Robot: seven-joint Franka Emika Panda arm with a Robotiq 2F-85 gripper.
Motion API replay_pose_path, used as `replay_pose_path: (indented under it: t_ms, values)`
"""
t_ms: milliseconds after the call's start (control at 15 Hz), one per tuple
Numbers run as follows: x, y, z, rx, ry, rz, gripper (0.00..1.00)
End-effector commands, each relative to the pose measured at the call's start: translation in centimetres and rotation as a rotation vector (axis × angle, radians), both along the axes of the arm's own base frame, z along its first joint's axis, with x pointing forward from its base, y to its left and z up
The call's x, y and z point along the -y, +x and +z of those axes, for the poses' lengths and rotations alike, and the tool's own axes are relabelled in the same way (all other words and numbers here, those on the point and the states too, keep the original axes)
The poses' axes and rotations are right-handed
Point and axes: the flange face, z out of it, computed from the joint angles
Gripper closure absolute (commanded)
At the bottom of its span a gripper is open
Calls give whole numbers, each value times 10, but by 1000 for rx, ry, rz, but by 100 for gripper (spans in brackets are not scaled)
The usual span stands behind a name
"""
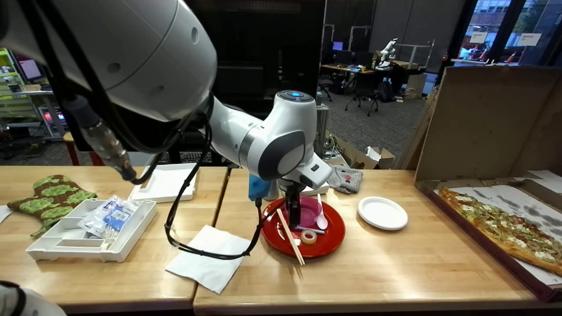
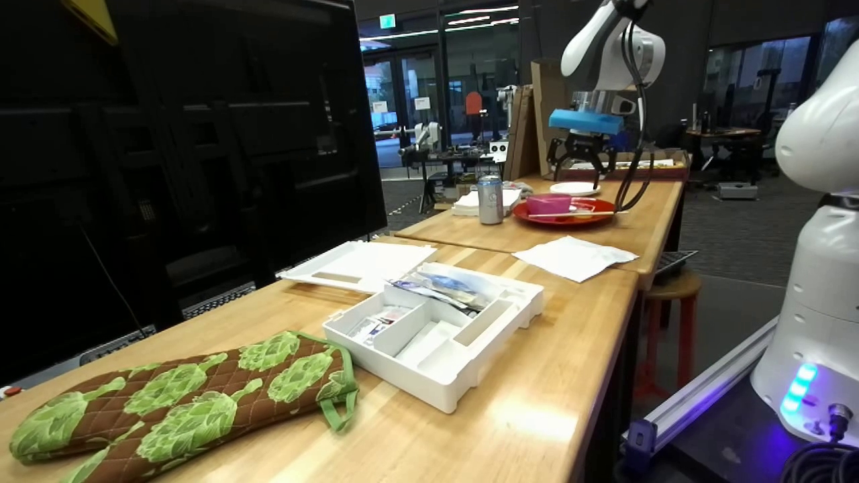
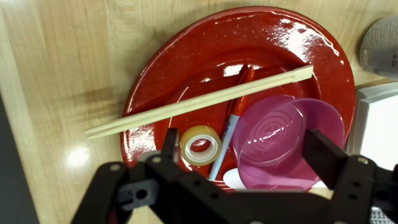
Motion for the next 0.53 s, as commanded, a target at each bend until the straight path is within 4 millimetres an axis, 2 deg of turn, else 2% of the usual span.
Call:
replay_pose_path:
  t_ms: [0, 200, 467]
  values:
    - [6, 14, 9, -18, 35, -8, 0]
    - [10, 32, 10, -46, 47, -8, 0]
    - [15, 57, 2, -109, 61, -11, 0]
